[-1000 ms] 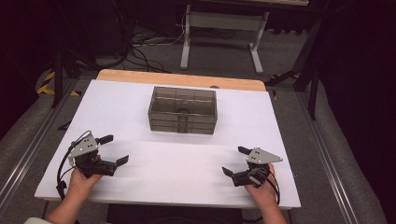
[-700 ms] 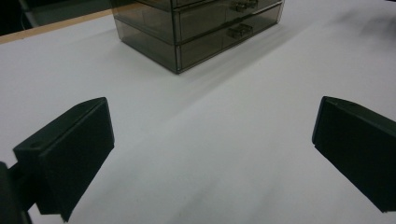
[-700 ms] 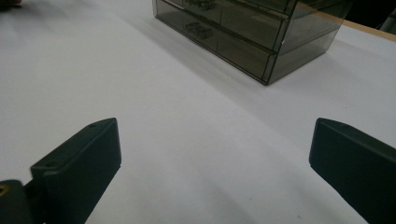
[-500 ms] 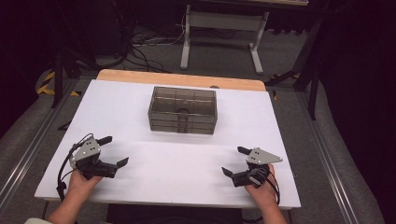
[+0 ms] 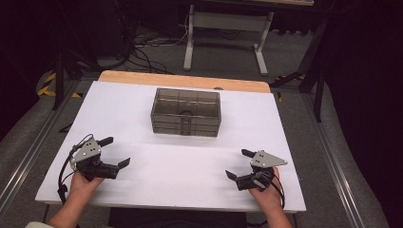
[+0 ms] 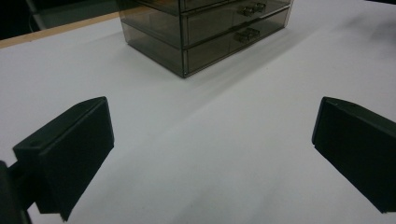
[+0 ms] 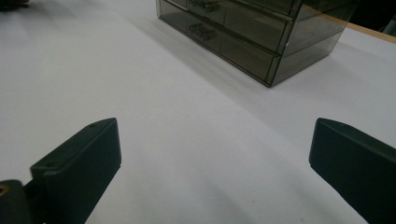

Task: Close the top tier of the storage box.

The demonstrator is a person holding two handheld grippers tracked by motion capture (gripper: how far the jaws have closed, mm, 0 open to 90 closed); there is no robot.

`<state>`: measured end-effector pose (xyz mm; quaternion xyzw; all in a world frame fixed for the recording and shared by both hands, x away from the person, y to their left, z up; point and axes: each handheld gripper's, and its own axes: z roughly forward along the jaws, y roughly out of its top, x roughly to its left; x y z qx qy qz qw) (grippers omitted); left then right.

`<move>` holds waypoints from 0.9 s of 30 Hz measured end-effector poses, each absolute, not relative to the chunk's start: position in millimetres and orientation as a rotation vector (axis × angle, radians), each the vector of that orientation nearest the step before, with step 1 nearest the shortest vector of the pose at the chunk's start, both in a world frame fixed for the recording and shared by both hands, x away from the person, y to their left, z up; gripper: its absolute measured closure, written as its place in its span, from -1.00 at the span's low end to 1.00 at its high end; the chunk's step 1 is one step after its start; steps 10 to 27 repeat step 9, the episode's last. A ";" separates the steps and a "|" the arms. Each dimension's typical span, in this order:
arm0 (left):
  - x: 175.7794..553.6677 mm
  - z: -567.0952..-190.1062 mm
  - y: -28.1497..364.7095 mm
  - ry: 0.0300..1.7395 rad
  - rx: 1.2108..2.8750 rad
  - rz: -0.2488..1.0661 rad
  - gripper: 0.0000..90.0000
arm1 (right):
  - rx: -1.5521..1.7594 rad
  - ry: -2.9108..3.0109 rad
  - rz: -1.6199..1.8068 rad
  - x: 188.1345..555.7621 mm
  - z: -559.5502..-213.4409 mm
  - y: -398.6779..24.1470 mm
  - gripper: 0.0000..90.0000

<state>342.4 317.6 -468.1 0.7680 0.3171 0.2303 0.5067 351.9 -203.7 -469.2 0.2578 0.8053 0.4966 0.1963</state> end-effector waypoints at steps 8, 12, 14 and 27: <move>342.2 -467.9 317.5 0.775 1.837 0.530 -1.00 | 0.722 2.255 1.391 351.9 -469.2 -203.7 -0.94; 341.9 -467.6 317.7 0.776 1.833 0.530 -1.00 | 0.725 2.255 1.393 351.8 -469.3 -203.5 -0.94; 341.9 -467.6 317.7 0.776 1.833 0.530 -1.00 | 0.725 2.255 1.393 351.8 -469.3 -203.5 -0.94; 341.9 -467.6 317.7 0.776 1.833 0.530 -1.00 | 0.725 2.255 1.393 351.8 -469.3 -203.5 -0.94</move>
